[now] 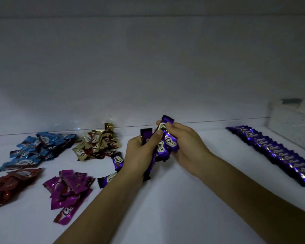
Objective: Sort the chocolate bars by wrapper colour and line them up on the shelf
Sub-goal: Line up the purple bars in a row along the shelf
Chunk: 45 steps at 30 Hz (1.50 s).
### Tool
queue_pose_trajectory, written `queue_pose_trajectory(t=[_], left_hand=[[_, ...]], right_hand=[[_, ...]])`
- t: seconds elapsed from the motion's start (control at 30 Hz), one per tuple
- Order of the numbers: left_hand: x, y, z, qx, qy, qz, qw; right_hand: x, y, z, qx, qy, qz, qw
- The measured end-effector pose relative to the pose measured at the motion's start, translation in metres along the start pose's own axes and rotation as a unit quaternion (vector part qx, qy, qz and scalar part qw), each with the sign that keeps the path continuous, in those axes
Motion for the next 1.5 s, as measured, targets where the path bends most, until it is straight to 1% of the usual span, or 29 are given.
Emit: queue_pose_trajectory(t=[0.07, 0.17, 0.23, 0.37, 0.43, 0.53, 0.6, 0.67, 0.73, 0.83, 0.9, 1.0, 1.1, 1.13, 1.2, 1.3, 1.5], left_hand=[[-0.003, -0.005, 0.001, 0.000, -0.010, -0.013, 1.000], [-0.010, -0.007, 0.012, 0.017, -0.088, -0.007, 0.996], [-0.016, -0.007, 0.023, 0.022, -0.126, -0.001, 0.992], [-0.024, -0.010, 0.047, 0.021, -0.171, -0.012, 0.985], [-0.026, -0.010, 0.064, 0.017, -0.193, -0.022, 0.981], [-0.025, -0.014, 0.094, 0.053, -0.205, -0.023, 0.977], [-0.025, -0.019, 0.118, 0.074, -0.213, -0.018, 0.974], [-0.027, -0.022, 0.148, 0.087, -0.225, 0.001, 0.970], [-0.029, -0.027, 0.179, 0.090, -0.225, 0.017, 0.970], [-0.031, -0.037, 0.210, 0.071, -0.188, 0.030, 0.979], [-0.030, -0.043, 0.218, 0.036, -0.166, 0.043, 0.985], [-0.029, -0.048, 0.218, -0.017, -0.157, 0.041, 0.987], [-0.031, -0.053, 0.217, -0.017, -0.164, 0.032, 0.986], [-0.031, -0.054, 0.218, -0.010, -0.168, 0.031, 0.985], [-0.032, -0.055, 0.220, -0.004, -0.170, 0.027, 0.985], [-0.033, -0.057, 0.222, -0.006, -0.169, 0.028, 0.985], [-0.032, -0.056, 0.224, 0.012, -0.171, 0.059, 0.983]], right_hand=[[-0.001, -0.004, 0.000, 0.041, 0.018, 0.020, 0.999], [-0.004, -0.013, -0.004, 0.096, 0.038, 0.020, 0.994], [-0.012, -0.021, -0.014, 0.103, 0.044, 0.013, 0.994], [-0.029, -0.038, -0.043, 0.077, 0.050, -0.011, 0.996], [-0.036, -0.051, -0.066, 0.039, 0.086, -0.050, 0.994], [-0.051, -0.072, -0.110, -0.091, 0.156, -0.103, 0.978], [-0.067, -0.087, -0.138, -0.180, 0.175, -0.127, 0.960], [-0.084, -0.099, -0.162, -0.235, 0.176, -0.150, 0.944], [-0.099, -0.111, -0.184, -0.275, 0.160, -0.176, 0.932], [-0.111, -0.124, -0.218, -0.373, 0.127, -0.189, 0.899], [-0.116, -0.130, -0.239, -0.441, 0.094, -0.163, 0.878], [-0.127, -0.129, -0.266, -0.502, 0.034, -0.109, 0.857], [-0.133, -0.121, -0.283, -0.576, -0.002, -0.082, 0.813], [-0.134, -0.121, -0.286, -0.583, -0.002, -0.085, 0.808], [-0.131, -0.123, -0.291, -0.573, -0.009, -0.086, 0.815], [-0.121, -0.128, -0.296, -0.563, -0.046, -0.071, 0.822], [-0.105, -0.120, -0.296, -0.559, -0.067, -0.086, 0.822]])
Point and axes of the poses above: each hand's wrist, its own x-axis towards the middle knuckle, its own z-axis out of the palm, y = z × x, the point moved 2 cm from there along x, towards the middle knuckle, and after that the axes turned 13 degrees about -z, right-handed, at the moved point
